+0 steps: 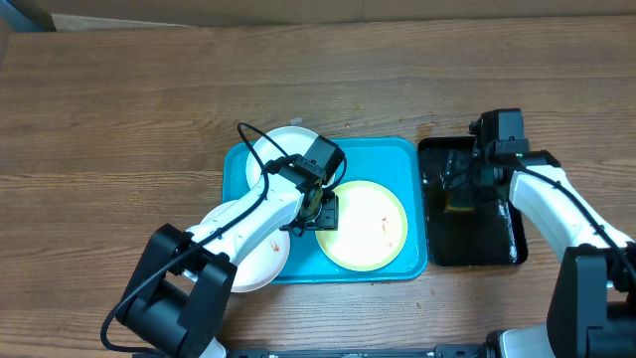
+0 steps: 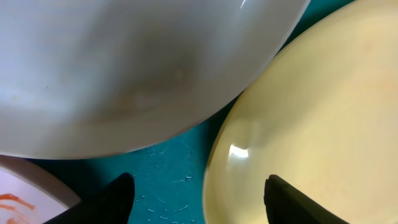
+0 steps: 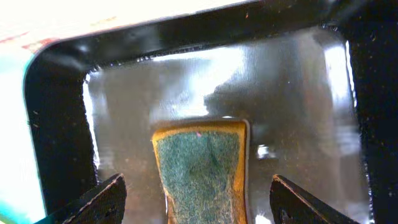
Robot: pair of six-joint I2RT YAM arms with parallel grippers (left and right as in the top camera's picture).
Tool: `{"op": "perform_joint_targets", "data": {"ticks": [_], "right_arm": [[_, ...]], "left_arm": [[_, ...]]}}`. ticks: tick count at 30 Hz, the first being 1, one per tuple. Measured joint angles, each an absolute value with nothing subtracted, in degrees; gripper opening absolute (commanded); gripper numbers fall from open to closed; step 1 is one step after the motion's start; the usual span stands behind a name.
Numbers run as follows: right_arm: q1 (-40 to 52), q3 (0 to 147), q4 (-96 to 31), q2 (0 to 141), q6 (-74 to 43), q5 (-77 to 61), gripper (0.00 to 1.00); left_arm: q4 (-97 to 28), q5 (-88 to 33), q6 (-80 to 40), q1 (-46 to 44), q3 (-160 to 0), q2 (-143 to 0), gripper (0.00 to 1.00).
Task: Clean dirty plates on tray and stack at the side
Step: 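Dip and rub the green sponge in the black tray's water with right gripper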
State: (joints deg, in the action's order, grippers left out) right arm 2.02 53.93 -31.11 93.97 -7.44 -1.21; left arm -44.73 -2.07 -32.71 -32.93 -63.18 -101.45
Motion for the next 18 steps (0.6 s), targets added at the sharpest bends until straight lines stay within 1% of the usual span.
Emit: {"op": "perform_joint_targets", "data": {"ticks": [5, 8, 13, 15, 18], "right_arm": [[2.02, 51.07, -28.40, 94.15, -7.46, -1.17, 0.73], [2.02, 50.63, -27.27, 94.26, -7.44, -1.15, 0.71], [2.02, 50.61, -26.48, 94.26, -7.46, -1.10, 0.70], [2.02, 50.54, -26.15, 94.26, -7.44, -1.08, 0.67], [2.02, 50.02, -24.64, 94.26, -7.42, -1.06, 0.67]], "left_arm": [[-44.47, -2.09, -32.71, -32.93, -63.18, -101.45, 0.71], [-44.23, -2.07, -32.71, -32.93, -63.18, -101.45, 0.71], [-44.05, -2.09, -32.71, -32.93, -63.18, -101.45, 0.71], [-44.05, -2.07, -32.71, -32.93, -63.18, -101.45, 0.71], [-44.05, -2.09, -32.71, -32.93, -63.18, -101.45, 0.71]]}}
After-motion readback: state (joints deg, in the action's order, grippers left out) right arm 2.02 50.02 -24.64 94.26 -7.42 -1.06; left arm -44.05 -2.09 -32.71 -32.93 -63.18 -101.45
